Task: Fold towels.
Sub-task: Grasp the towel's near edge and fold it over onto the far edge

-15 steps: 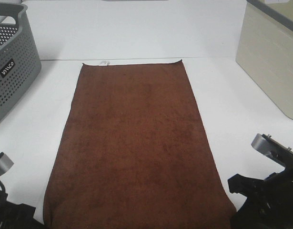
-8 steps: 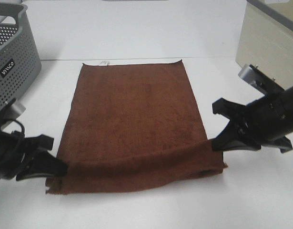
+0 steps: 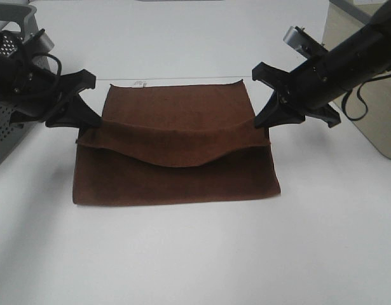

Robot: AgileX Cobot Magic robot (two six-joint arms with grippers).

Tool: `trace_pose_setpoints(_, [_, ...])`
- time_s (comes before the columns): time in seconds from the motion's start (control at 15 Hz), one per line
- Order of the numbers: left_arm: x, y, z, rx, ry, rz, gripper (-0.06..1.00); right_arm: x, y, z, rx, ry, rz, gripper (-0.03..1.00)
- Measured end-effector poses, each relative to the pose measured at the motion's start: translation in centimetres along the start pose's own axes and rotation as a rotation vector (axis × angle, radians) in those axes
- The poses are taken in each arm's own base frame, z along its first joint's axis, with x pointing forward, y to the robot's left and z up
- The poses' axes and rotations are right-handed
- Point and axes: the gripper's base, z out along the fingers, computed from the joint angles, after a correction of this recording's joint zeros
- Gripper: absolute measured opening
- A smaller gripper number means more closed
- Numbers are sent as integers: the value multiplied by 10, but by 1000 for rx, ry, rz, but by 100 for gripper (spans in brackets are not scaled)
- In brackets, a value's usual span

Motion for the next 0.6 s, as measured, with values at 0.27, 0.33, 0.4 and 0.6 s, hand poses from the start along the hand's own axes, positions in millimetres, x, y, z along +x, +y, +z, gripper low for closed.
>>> trace_pose_setpoints(0.27, [-40,7,13,-25,-59,-1,0,-44,0,14,18,-17,-35,0])
trace_pose_setpoints(0.33, [-50,9,20,-24,-71,3,0,-58,-1,19,27,-26,-42,0])
trace_pose_setpoints(0.4, [-60,12,27,-25,-84,9,0,-81,-2,22,25,-58,-54,0])
trace_pose_setpoints(0.6, [-106,21,54,-46,-216,40,0,-128,-9,34,37,-141,-124,0])
